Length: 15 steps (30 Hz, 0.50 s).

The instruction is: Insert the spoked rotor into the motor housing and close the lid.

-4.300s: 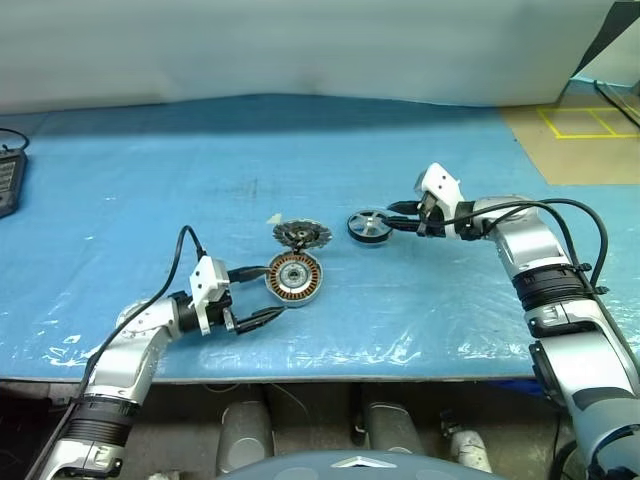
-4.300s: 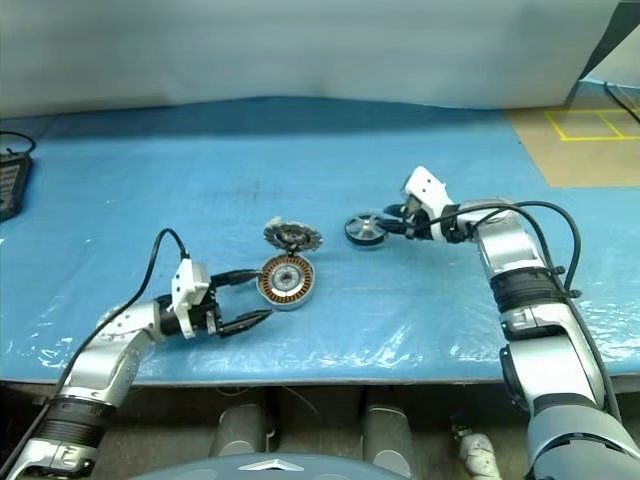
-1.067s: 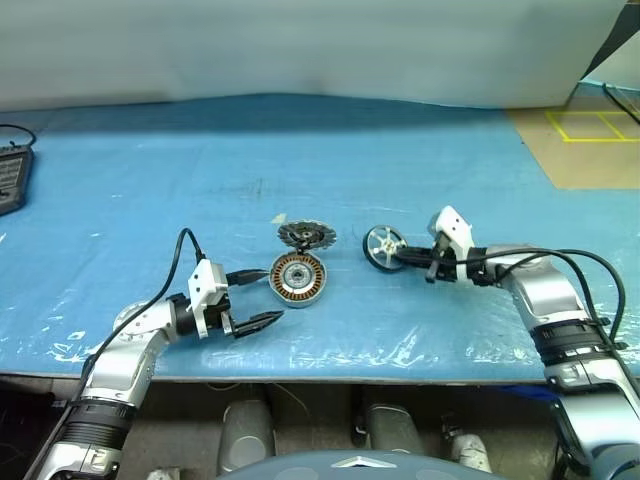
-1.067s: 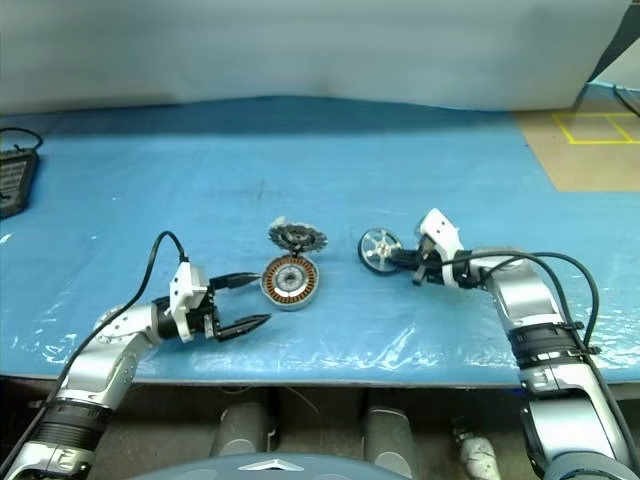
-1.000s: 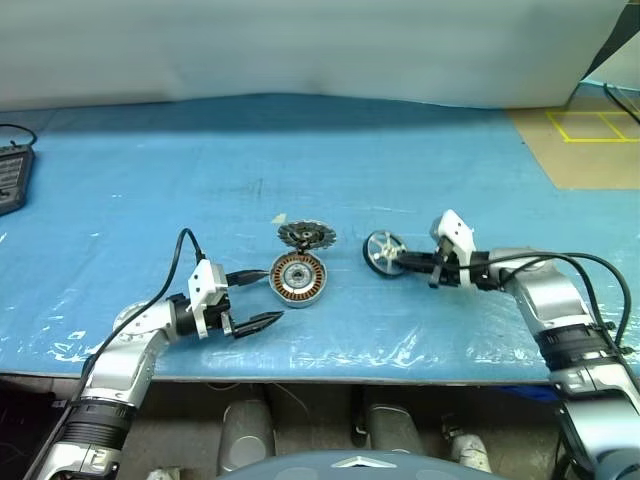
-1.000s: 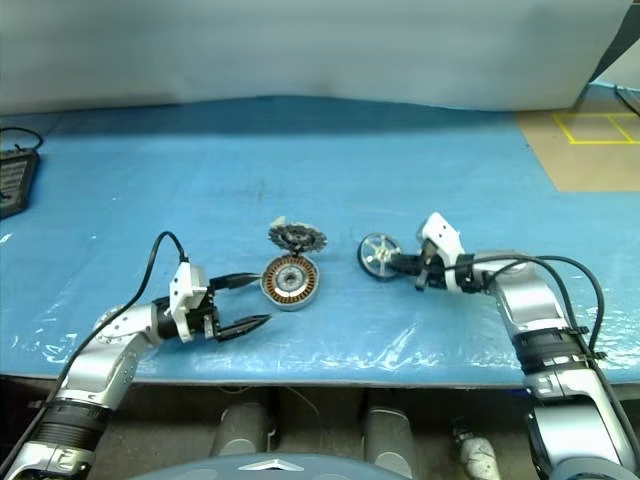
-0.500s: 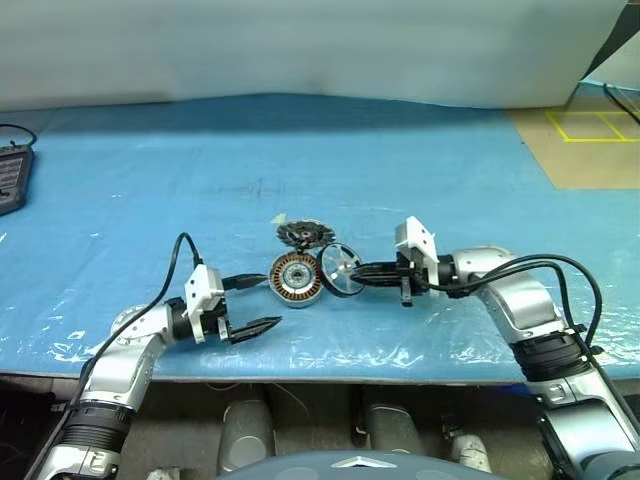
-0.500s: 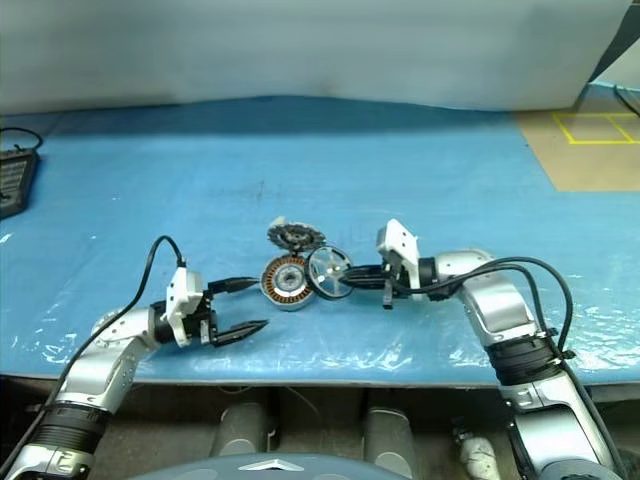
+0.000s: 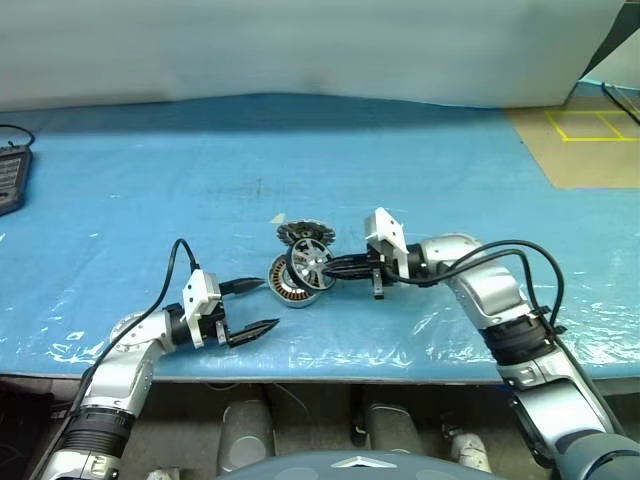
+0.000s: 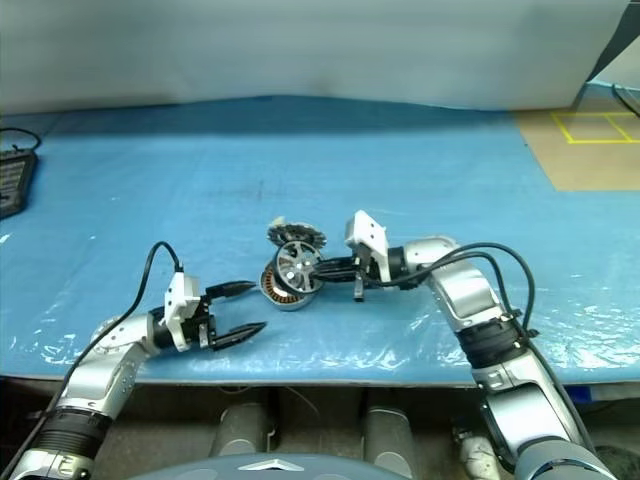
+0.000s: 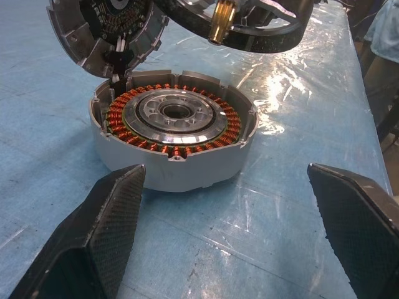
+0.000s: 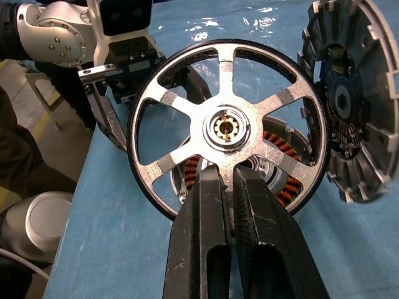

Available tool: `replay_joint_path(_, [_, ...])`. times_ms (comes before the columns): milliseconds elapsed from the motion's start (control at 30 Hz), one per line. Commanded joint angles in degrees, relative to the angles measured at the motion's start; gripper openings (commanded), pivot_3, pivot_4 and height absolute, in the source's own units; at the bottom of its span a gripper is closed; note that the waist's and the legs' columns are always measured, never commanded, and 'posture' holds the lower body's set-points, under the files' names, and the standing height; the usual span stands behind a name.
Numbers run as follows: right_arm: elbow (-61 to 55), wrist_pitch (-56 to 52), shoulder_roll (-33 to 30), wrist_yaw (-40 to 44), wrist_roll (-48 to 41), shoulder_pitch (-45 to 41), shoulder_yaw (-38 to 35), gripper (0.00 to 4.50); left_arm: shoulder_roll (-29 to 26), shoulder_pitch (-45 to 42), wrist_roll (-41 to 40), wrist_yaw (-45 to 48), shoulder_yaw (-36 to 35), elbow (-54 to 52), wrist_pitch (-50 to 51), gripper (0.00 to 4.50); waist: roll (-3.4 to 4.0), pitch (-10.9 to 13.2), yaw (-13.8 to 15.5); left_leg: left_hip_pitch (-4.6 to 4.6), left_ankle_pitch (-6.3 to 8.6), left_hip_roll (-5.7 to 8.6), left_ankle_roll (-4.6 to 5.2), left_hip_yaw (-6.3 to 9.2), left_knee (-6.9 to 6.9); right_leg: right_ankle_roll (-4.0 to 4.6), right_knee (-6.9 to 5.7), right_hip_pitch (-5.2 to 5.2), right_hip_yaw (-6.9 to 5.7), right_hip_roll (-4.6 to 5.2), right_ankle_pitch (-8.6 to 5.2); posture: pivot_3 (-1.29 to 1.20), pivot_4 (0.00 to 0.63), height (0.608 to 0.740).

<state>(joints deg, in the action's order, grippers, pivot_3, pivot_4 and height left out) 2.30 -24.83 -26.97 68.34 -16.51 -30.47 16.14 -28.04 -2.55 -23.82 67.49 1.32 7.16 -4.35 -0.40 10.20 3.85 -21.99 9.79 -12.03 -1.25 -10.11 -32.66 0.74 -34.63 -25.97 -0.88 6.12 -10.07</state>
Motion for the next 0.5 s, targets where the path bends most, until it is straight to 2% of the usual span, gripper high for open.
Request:
replay_joint_path(33, [0.9, 1.5, 1.2, -0.1, 0.7, -1.8, 0.7, 0.03, 0.0, -0.4, -0.8, 0.2, -1.4, -0.1, -1.2, 4.36, 0.0, 0.0, 0.0, -0.01, 0.0, 0.0, 0.0, 0.0, 0.0, 0.03, 0.0, 0.0, 0.0, 0.0, 0.02, 0.0, 0.15, 0.74])
replay_joint_path(133, [1.6, 1.7, 1.9, 0.0, 1.3, -2.5, 1.3, 0.03, -0.1, 0.0, -0.7, 0.2, -1.7, 0.2, -1.6, 4.36, 0.0, 0.0, 0.0, -0.03, 0.0, 0.0, -0.01, 0.0, 0.0, 0.33, 0.02, 0.0, 0.0, 0.0, 0.2, 0.0, 0.15, 0.74])
replay_joint_path(500, [6.7, 4.4, 2.7, -1.3, 4.9, -3.6, 2.1, 0.03, 0.0, 0.5, -0.2, -0.1, -2.0, 0.5, -2.2, 4.36, 0.0, 0.0, 0.0, 0.0, 0.01, -0.01, -0.02, 0.0, 0.0, 0.33, -0.01, 0.0, 0.0, 0.0, 0.2, 0.0, 0.15, 0.74])
